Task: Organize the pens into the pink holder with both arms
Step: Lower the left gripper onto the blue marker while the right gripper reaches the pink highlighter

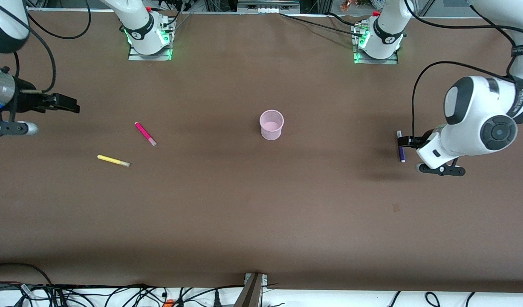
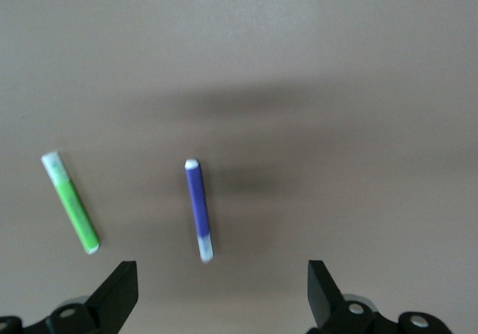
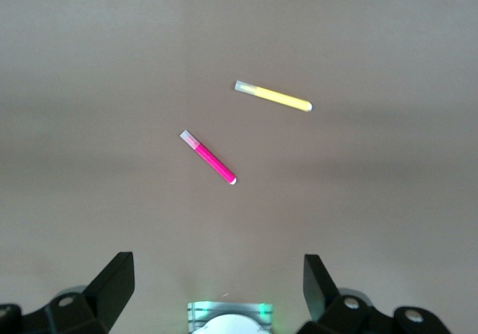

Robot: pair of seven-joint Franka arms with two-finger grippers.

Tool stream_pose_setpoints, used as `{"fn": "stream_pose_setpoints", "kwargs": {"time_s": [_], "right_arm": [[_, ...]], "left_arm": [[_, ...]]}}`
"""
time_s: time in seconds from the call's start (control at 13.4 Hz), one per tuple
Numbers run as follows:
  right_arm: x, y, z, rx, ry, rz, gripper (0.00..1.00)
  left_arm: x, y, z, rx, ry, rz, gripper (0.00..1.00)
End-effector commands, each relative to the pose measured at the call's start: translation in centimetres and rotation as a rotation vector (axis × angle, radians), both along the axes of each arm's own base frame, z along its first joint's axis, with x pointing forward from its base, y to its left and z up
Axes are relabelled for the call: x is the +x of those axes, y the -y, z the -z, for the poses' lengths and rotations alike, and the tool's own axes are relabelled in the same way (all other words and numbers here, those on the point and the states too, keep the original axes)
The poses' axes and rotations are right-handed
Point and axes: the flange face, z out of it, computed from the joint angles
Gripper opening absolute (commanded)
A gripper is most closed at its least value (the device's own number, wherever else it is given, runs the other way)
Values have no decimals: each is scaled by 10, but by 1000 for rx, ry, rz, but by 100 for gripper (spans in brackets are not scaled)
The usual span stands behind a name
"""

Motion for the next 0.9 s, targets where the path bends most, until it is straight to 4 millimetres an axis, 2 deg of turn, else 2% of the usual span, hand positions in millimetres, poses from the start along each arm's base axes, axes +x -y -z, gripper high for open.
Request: {"fn": "stream_pose_setpoints", "kwargs": {"time_s": [0.0, 0.15, 0.3, 0.52, 0.6, 0.75, 0.82], "right_arm": [[-2, 5, 42, 43, -1, -165, 100], [-10, 3, 70, 64, -28, -250, 100], [-16, 1, 100, 100, -61, -371, 100], [-31, 1, 145, 167, -89, -567, 100], [-35, -1, 154, 171, -100, -575, 100], [-45, -2, 180, 188, -93, -635, 100], [-50, -1, 194, 198, -63, -698, 100]], "left_arm": [[-23, -10, 38, -5, 74, -13, 100], [-38, -13, 67, 5, 127, 18, 100], [-54, -27, 93, 30, 173, 49, 100], [-63, -30, 131, 14, 155, 42, 100], [-65, -30, 140, 12, 140, 42, 98], [-67, -29, 155, 8, 115, 43, 82], [-65, -29, 159, 6, 111, 43, 80]]}}
